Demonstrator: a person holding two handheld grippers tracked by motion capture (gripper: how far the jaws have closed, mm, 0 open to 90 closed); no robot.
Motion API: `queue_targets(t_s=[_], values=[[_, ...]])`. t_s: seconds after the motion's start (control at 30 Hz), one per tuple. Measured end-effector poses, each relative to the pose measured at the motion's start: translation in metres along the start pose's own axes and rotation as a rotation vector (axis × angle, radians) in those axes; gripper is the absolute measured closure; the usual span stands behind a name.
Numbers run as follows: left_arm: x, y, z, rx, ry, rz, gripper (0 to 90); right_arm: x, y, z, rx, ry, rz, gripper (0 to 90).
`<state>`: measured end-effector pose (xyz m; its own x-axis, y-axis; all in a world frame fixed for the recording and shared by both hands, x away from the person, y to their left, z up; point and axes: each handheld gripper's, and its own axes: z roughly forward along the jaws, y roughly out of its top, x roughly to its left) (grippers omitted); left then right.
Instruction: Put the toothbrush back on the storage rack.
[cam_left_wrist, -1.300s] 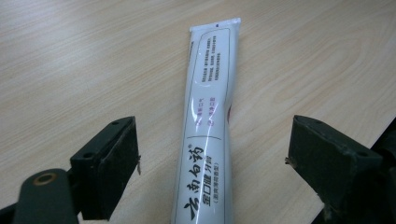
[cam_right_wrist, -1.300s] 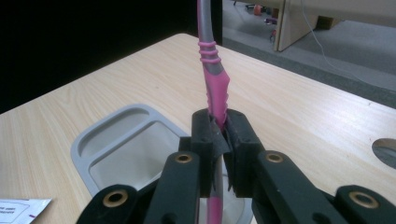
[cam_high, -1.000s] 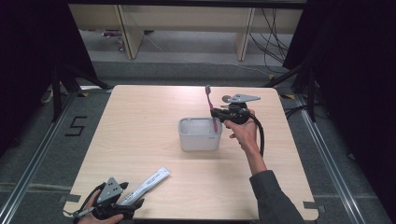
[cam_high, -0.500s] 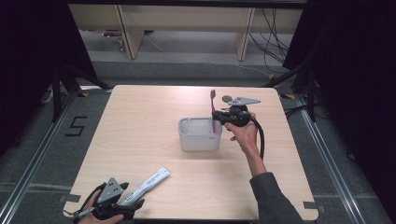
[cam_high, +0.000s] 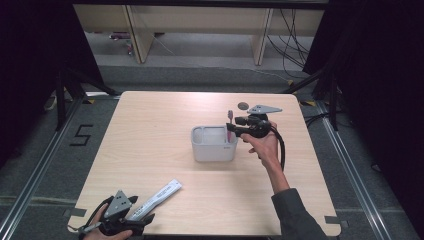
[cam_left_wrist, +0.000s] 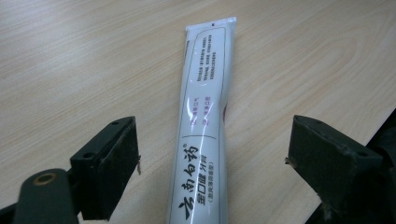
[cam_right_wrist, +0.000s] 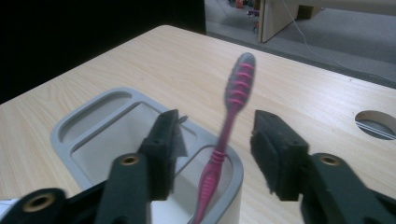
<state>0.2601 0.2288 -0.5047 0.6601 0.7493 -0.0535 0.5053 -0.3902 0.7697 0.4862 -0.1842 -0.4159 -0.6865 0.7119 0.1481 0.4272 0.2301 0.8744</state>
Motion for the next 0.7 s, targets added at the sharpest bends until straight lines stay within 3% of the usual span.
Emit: queue_targets(t_s=[0.1, 0.13, 0.2, 0.23, 0.47, 0.53, 0.6, 0.67, 0.7], values=[[-0.002, 0.000, 0.002, -0.023, 0.003, -0.026, 15.4, 0.003, -0.001, -0.006, -0.011, -0.031, 0.006, 41.8], [-0.002, 0.000, 0.002, -0.021, 0.003, -0.021, 15.4, 0.008, -0.001, -0.011, -0.003, -0.031, 0.034, 38.0], [-0.002, 0.000, 0.002, -0.023, 0.005, -0.025, 15.4, 0.009, -0.001, -0.017, -0.001, -0.047, -0.014, 35.7], [-0.002, 0.000, 0.002, -0.023, 0.005, -0.025, 15.4, 0.011, -0.002, -0.020, 0.004, -0.055, -0.010, 35.3], [-0.001, 0.000, 0.002, -0.025, 0.007, -0.025, 15.4, 0.017, -0.009, -0.039, -0.003, -0.048, -0.034, 34.2], [-0.001, 0.000, 0.002, -0.025, 0.009, -0.025, 15.4, 0.020, -0.011, -0.043, 0.006, -0.030, -0.001, 34.2], [-0.001, 0.000, 0.001, -0.029, 0.012, -0.024, 15.4, 0.019, -0.013, -0.047, 0.007, -0.039, -0.032, 34.2], [-0.002, 0.000, 0.001, -0.031, 0.013, -0.025, 15.4, 0.019, -0.015, -0.048, 0.010, -0.038, -0.030, 34.2], [-0.001, 0.000, 0.001, -0.029, 0.011, -0.025, 15.4, 0.021, -0.016, -0.049, 0.016, -0.035, -0.001, 34.2]])
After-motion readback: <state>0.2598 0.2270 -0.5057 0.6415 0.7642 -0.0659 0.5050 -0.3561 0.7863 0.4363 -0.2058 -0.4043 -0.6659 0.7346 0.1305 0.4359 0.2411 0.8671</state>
